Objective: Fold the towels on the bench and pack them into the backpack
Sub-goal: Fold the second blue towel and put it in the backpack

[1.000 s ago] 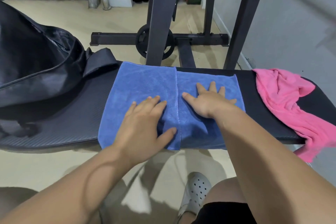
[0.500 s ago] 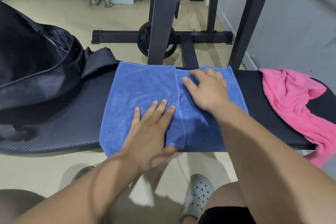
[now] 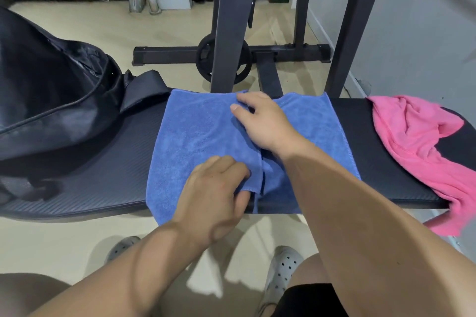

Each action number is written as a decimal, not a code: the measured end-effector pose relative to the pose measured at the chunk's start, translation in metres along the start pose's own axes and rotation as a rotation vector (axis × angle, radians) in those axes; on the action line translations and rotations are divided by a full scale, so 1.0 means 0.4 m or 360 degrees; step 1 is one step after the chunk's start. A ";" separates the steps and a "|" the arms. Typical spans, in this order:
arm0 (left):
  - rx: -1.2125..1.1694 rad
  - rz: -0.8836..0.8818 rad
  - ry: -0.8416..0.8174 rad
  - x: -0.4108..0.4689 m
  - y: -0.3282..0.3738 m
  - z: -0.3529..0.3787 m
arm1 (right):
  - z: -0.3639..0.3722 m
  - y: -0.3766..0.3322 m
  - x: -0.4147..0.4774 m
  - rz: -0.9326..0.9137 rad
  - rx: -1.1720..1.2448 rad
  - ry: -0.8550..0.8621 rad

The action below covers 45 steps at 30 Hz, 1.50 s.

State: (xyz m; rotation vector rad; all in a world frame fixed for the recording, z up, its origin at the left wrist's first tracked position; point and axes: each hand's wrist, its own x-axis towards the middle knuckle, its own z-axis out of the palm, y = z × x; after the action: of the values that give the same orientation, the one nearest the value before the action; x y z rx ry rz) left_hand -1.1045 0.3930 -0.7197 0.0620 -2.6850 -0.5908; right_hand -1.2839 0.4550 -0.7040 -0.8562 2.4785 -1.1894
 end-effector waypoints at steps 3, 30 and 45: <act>-0.0080 0.0000 0.0119 0.013 0.033 -0.021 | -0.056 -0.036 -0.031 -0.0121 0.0401 0.0126; -0.0377 0.0104 -0.0103 0.107 0.213 0.103 | -0.247 0.130 -0.071 0.0074 0.0393 0.0446; 0.0077 -0.0242 -0.0029 0.245 0.049 0.085 | -0.268 0.238 -0.054 0.0533 -0.0604 0.0187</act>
State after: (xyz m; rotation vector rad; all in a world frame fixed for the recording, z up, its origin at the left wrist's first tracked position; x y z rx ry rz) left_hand -1.2073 0.4121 -0.7041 0.2775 -2.7292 -0.5743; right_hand -1.3545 0.5814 -0.7106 -0.4294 2.8501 -0.6875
